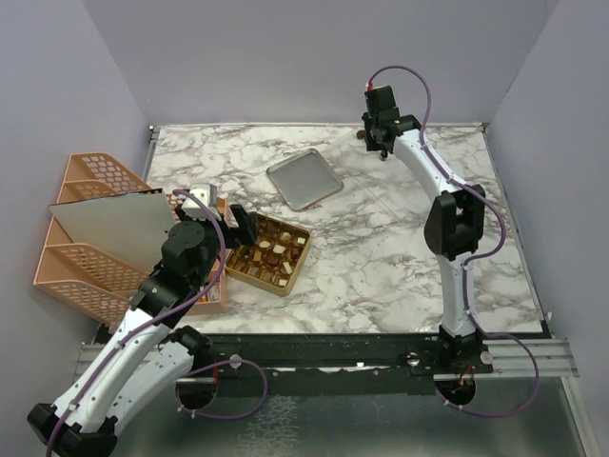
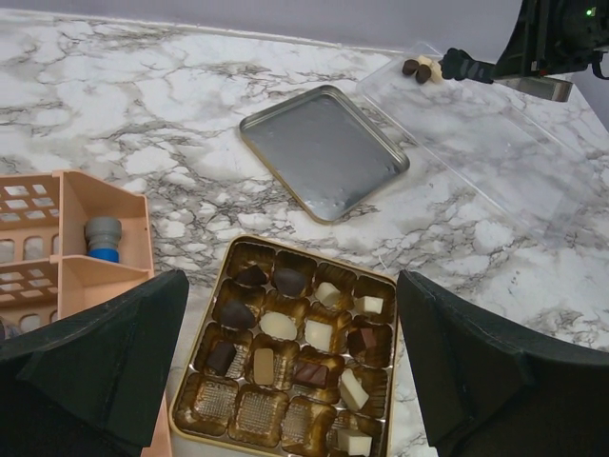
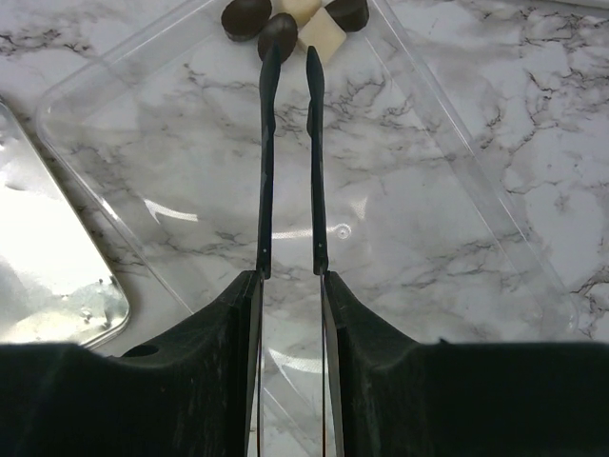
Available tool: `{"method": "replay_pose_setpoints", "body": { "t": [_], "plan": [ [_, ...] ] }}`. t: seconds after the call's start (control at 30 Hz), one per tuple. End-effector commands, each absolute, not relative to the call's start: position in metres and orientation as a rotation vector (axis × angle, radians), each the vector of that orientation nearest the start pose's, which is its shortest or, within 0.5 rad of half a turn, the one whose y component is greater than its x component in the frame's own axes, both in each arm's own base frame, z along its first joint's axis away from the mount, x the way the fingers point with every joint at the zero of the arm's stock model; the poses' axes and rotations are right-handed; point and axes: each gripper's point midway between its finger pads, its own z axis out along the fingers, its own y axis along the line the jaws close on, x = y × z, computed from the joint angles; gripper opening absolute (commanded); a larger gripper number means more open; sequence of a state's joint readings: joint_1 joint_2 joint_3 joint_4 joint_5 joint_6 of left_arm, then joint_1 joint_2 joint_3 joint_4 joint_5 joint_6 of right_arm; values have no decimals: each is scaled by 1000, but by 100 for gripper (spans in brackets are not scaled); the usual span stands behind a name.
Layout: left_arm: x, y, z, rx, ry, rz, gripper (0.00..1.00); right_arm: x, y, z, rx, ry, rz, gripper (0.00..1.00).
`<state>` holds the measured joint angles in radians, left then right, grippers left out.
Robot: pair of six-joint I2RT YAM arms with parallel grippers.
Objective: Pack the chocolate
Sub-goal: Pick up the fake chocolate from the plate.
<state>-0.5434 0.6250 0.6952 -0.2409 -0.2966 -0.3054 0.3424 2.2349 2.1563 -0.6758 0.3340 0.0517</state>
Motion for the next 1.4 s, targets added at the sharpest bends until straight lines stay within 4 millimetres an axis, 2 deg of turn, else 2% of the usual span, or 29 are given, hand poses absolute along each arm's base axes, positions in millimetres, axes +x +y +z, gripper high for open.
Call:
{"method": "replay_pose_setpoints", "body": {
  "t": [0.0, 0.23, 0.4, 1.37],
  "plan": [
    [263, -106, 267, -20, 1725, -330, 99, 573, 133, 163, -165, 2264, -247, 34],
    [263, -104, 267, -23, 1725, -318, 99, 579, 142, 148, -184, 2272, -212, 34],
    [264, -104, 266, -23, 1725, -312, 99, 583, 139, 139, -190, 2277, -235, 34],
    [265, -100, 267, -31, 1718, -290, 99, 612, 142, 119, -162, 2244, -254, 36]
  ]
}}
